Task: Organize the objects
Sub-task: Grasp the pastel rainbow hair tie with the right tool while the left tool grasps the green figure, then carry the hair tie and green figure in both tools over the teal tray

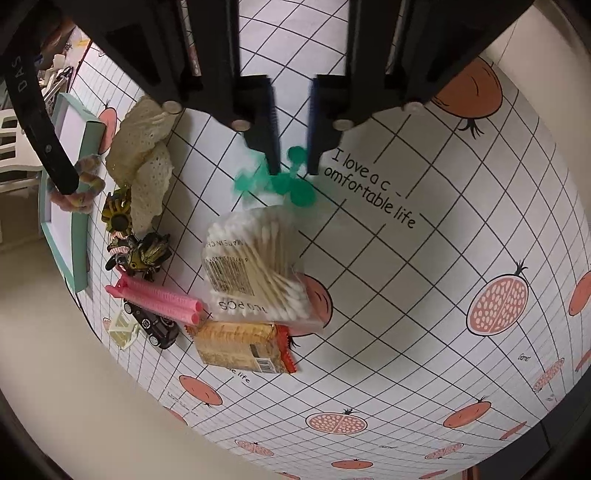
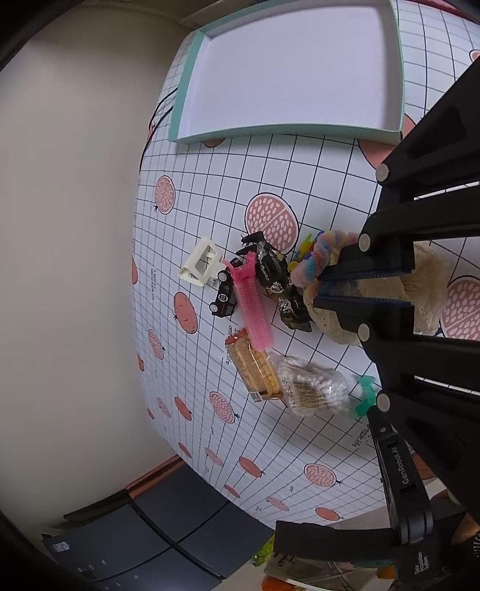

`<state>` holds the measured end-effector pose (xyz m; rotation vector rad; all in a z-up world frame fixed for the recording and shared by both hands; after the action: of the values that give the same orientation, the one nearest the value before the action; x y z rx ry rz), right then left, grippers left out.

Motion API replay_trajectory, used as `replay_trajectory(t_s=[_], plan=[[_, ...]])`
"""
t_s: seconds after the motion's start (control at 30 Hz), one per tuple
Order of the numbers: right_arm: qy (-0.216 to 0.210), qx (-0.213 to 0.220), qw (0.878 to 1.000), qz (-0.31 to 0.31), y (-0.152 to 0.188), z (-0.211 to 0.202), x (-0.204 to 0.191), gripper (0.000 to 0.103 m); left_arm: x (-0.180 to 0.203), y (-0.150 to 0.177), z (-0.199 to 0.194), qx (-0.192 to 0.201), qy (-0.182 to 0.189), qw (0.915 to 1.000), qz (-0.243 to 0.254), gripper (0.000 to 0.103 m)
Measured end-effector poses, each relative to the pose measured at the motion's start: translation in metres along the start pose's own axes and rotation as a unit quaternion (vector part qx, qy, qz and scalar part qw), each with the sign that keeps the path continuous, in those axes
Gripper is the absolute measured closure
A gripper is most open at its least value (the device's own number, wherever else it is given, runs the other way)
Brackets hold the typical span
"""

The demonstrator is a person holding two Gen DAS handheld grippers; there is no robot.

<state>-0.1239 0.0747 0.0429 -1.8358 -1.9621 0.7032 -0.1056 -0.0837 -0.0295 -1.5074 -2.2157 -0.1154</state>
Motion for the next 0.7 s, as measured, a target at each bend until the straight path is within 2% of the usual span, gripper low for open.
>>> replay_trajectory(t_s=[0.03,0.07,0.2,0.27,0.53,0.7], plan=[[-0.001,0.001,1.000,0.000,0.000,-0.001,0.000,0.094,-0.003,-0.003,0.000,-0.001,0.004,1.0000,-0.002,0.094],[-0.001,0.002,1.000,0.000,0.000,-0.002,0.001,0.094,-0.005,-0.019,0.013,-0.001,0.005,1.0000,-0.002,0.094],[-0.001,0.002,1.000,0.001,0.000,-0.003,0.002,0.094,-0.001,-0.016,0.012,0.002,0.010,0.9999,0.001,0.094],[-0.002,0.003,1.000,0.004,0.000,-0.004,0.003,0.094,-0.013,0.003,-0.014,0.005,0.019,0.9998,0.001,0.094],[-0.002,0.010,1.000,0.009,-0.001,-0.010,0.006,0.094,-0.011,-0.004,-0.016,0.016,0.046,0.9988,-0.007,0.094],[-0.006,0.019,1.000,0.012,-0.003,-0.015,0.006,0.094,-0.012,0.000,-0.033,0.027,0.059,0.9979,-0.003,0.094]])
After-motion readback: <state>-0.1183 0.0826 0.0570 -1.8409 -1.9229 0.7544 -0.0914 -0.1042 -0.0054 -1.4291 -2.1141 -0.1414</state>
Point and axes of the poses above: each gripper's, at about its wrist camera, not at the fingertips, and z roughly the way its jaws point, x to its right, y to its underside, the point moved 6 cm from there along z, roughly the way its jaws point, and after that the axes turned 10 degrees about y, right-handed, at the moved point
